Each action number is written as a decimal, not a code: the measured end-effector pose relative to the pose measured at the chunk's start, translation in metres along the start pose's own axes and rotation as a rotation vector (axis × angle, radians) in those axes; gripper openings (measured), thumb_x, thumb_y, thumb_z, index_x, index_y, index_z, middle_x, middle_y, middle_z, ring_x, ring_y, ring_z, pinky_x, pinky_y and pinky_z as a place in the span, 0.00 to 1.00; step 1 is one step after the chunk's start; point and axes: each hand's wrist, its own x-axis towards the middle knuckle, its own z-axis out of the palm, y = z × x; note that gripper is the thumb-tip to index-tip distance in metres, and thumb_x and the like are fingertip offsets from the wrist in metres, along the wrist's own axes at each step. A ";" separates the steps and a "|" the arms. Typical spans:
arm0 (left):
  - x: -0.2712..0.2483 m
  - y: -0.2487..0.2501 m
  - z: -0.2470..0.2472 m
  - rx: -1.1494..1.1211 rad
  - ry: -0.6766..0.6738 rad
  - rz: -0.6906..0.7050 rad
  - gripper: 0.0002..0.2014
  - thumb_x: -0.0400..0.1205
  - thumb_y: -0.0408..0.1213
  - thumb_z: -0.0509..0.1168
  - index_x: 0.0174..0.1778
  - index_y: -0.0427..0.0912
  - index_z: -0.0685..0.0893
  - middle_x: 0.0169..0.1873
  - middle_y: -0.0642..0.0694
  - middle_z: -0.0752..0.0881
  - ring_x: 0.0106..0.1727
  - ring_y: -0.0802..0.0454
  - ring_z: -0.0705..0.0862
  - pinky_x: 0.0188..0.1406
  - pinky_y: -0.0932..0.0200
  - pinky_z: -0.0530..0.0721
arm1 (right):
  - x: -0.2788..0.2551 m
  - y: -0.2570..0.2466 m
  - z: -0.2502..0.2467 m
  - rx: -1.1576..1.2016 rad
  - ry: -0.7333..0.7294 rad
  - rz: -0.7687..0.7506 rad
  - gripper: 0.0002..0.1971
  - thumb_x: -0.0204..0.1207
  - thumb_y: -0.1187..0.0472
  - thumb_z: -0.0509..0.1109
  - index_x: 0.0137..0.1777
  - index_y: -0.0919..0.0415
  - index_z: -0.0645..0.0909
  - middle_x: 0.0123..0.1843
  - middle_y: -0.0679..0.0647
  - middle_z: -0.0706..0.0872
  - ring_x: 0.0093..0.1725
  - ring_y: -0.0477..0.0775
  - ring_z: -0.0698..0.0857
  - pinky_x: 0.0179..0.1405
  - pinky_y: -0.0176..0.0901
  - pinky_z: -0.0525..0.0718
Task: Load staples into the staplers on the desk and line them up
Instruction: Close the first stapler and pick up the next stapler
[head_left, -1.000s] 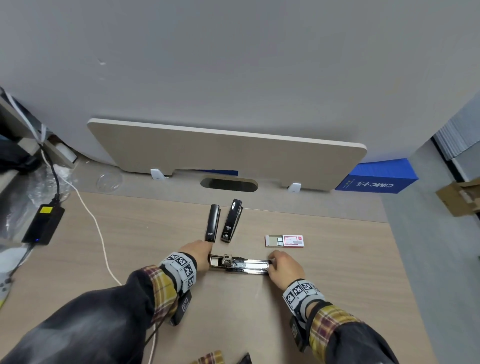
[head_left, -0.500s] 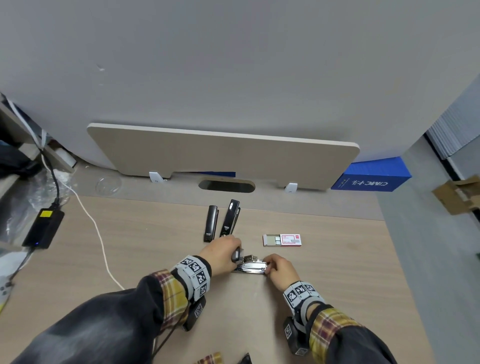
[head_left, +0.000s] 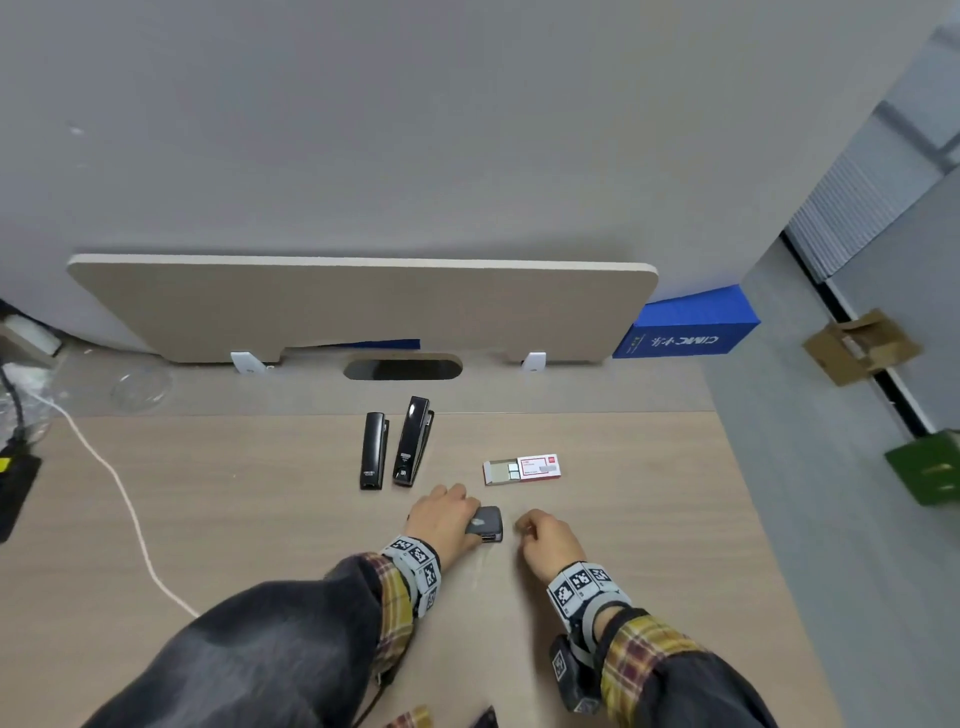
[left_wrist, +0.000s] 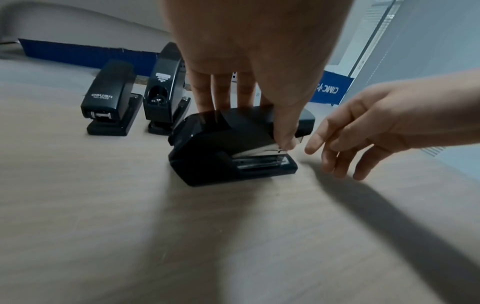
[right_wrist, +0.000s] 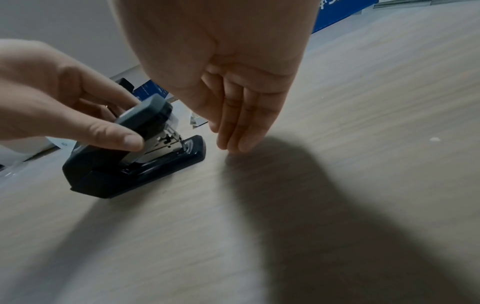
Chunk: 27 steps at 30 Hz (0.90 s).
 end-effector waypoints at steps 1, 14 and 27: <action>0.002 0.001 0.002 0.017 -0.004 -0.001 0.19 0.78 0.50 0.66 0.63 0.46 0.80 0.59 0.44 0.79 0.61 0.41 0.77 0.56 0.47 0.78 | 0.001 0.000 0.000 0.000 -0.004 -0.003 0.15 0.74 0.67 0.58 0.54 0.54 0.83 0.58 0.57 0.87 0.58 0.61 0.84 0.58 0.44 0.79; -0.011 -0.023 0.009 -0.124 -0.067 -0.199 0.18 0.77 0.40 0.64 0.62 0.43 0.72 0.58 0.42 0.80 0.59 0.40 0.80 0.54 0.48 0.79 | 0.010 -0.016 -0.002 -0.023 -0.051 -0.043 0.14 0.75 0.64 0.59 0.55 0.54 0.83 0.56 0.55 0.87 0.56 0.58 0.84 0.56 0.42 0.79; 0.020 -0.026 -0.012 -0.805 0.041 -0.476 0.20 0.85 0.50 0.57 0.63 0.38 0.77 0.55 0.41 0.85 0.54 0.45 0.83 0.54 0.54 0.79 | 0.004 -0.073 0.023 -0.096 -0.171 -0.099 0.25 0.70 0.40 0.70 0.61 0.55 0.73 0.52 0.52 0.86 0.52 0.55 0.85 0.47 0.45 0.81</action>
